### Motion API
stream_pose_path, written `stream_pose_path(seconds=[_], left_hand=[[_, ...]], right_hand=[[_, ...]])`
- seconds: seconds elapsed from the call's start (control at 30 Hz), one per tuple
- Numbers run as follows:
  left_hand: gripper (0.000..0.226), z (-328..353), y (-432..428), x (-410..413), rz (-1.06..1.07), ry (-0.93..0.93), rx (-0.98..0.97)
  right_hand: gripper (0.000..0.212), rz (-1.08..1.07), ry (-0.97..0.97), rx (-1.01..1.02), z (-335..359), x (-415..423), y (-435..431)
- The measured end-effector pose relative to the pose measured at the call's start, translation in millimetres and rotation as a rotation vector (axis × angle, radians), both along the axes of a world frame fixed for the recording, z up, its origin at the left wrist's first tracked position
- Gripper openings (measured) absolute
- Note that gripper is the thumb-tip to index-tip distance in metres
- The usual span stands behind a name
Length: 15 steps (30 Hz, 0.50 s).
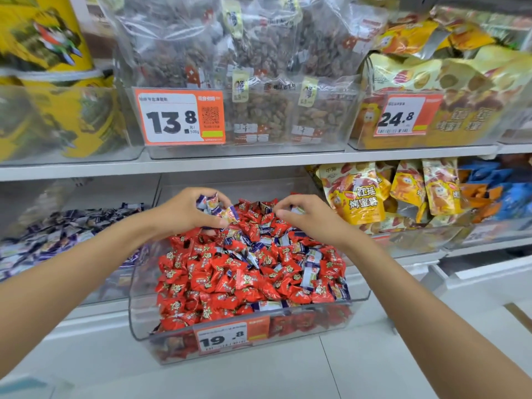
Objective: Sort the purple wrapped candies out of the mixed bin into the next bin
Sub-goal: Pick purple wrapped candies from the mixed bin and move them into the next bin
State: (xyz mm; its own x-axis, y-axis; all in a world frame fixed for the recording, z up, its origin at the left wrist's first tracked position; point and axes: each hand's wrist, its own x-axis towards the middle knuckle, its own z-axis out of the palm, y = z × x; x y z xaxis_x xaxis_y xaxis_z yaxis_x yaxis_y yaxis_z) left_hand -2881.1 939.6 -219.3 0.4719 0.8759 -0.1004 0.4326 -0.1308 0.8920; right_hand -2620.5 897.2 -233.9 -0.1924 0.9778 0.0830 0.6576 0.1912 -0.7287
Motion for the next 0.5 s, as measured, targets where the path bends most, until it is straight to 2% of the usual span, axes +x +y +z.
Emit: stream_pose_path(seconds=[0.13, 0.27, 0.37, 0.43, 0.5], left_hand=[[0.019, 2, -8, -1, -0.031, -0.055, -0.035], [0.021, 4, -4, -6, 0.003, -0.041, 0.048], [0.021, 4, 1, -20, 0.067, -0.029, 0.082], [0.019, 1, 0, -24, 0.073, -0.010, 0.077], [0.017, -4, -3, -25, 0.054, 0.033, 0.087]], right_hand=[[0.030, 0.088, 0.084, -0.024, 0, -39, 7], [0.033, 0.108, 0.109, -0.095, 0, -56, 14], [0.036, 0.126, -0.102, -0.147, -18, -49, 21], [0.058, 0.216, -0.308, -0.284, -39, -47, 23], [0.073, 0.283, -0.401, -0.379, -53, -49, 23]])
